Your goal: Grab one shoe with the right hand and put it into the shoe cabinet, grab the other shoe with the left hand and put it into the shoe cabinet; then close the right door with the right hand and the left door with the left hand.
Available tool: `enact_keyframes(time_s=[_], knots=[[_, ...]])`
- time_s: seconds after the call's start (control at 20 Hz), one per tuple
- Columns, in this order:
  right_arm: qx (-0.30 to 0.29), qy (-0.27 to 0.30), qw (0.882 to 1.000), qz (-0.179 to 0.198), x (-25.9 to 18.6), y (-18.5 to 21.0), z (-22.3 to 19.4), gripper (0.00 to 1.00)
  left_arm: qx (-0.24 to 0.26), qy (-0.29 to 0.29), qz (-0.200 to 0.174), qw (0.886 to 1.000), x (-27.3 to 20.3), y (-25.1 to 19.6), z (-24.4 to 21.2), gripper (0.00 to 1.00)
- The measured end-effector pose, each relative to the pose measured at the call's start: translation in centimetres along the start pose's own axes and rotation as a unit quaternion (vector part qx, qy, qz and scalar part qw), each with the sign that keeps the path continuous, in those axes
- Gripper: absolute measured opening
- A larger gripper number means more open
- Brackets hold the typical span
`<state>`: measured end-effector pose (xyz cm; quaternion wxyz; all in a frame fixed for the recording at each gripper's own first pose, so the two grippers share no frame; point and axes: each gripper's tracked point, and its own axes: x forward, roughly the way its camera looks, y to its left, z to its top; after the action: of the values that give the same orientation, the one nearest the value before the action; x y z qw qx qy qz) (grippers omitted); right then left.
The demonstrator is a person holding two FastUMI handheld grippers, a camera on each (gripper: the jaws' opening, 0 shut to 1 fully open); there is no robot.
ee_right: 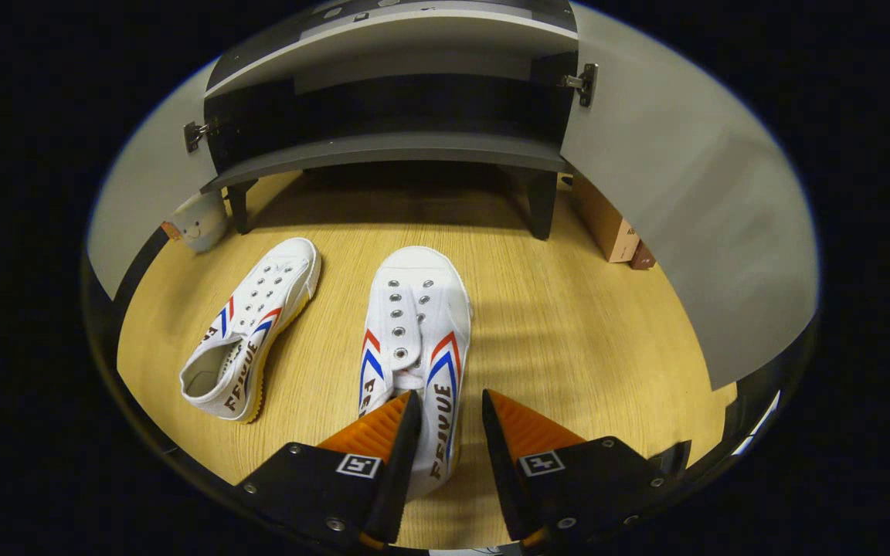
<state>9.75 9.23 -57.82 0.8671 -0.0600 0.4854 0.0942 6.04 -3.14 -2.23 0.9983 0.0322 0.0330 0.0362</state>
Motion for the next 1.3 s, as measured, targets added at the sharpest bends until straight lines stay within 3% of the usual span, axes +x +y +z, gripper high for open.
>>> enact_keyframes(time_s=[0.15,0.2,0.35,0.85,1.05,1.3], knots=[[-0.021,0.003,1.0,-0.003,0.7,0.1,-0.1,0.29,0.001,0.004,0.005,1.0,-0.2,-0.3,-0.6,0.96],[-0.021,0.003,1.0,-0.011,0.9,0.0,-0.2,0.26,0.003,0.006,0.008,1.0,-0.2,-0.4,-0.8,0.96],[-0.006,-0.001,1.0,-0.015,1.0,-0.5,0.1,0.0,0.002,0.011,0.013,1.0,-0.1,-0.8,-1.3,0.98],[0.042,-0.06,0.997,-0.015,-3.9,-0.9,5.1,0.0,0.002,0.029,0.006,1.0,0.1,-2.0,-2.6,0.98],[0.057,-0.099,0.993,-0.013,-7.9,0.0,8.5,0.0,0.008,0.033,-0.022,0.999,0.9,-2.9,-3.1,0.96],[0.075,-0.153,0.985,-0.009,-16.2,0.5,14.5,0.0,-0.015,0.037,-0.075,0.996,2.0,-4.6,-4.5,0.96]])
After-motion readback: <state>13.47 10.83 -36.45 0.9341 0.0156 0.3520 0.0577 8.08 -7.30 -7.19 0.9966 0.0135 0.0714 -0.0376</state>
